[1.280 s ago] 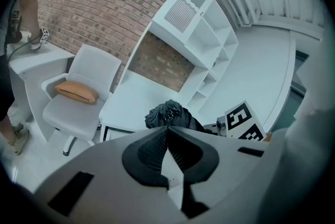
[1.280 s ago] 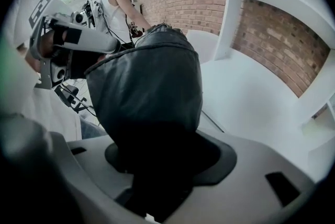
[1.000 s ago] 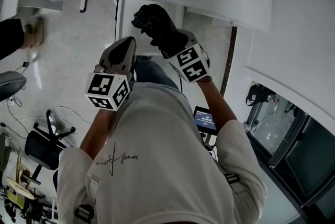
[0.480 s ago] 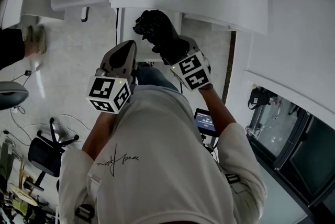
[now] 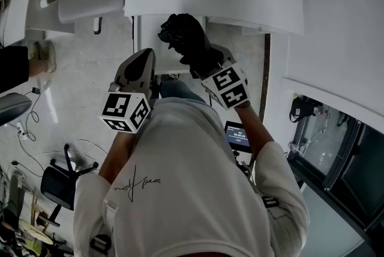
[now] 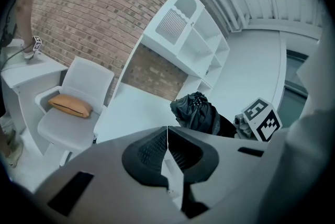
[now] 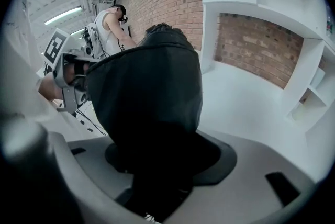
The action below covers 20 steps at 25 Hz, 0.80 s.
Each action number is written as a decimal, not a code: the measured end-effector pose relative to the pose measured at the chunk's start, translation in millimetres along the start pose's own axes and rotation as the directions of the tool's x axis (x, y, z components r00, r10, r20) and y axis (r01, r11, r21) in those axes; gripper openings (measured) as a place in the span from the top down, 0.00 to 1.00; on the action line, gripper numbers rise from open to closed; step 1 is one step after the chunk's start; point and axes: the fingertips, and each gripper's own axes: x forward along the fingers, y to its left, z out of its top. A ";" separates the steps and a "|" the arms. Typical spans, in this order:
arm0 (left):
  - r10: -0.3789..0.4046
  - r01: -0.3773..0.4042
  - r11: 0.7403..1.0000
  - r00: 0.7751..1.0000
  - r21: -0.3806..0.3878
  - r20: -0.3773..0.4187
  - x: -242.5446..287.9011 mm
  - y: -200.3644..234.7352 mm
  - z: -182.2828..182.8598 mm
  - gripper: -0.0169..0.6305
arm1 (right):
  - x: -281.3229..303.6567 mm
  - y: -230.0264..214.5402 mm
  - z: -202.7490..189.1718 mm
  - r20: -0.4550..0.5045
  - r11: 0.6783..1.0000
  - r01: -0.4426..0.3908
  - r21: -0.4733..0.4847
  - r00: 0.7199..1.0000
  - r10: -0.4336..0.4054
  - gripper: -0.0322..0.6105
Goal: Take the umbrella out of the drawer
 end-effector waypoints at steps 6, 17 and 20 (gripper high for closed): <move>0.006 -0.006 1.000 1.000 0.000 0.013 2.7 3.4 7.3 0.95 | -12.7 -11.5 3.7 0.031 0.999 0.027 0.028 0.999 -0.027 0.58; -0.002 0.001 1.000 0.999 0.030 0.048 7.9 0.9 29.2 0.95 | -25.2 -22.2 27.8 0.118 0.996 0.049 0.073 0.991 -0.058 0.58; -0.002 0.000 0.999 0.998 0.039 0.060 9.0 -0.1 35.7 0.95 | -31.2 -24.8 31.6 0.144 0.994 0.056 0.094 0.987 -0.069 0.58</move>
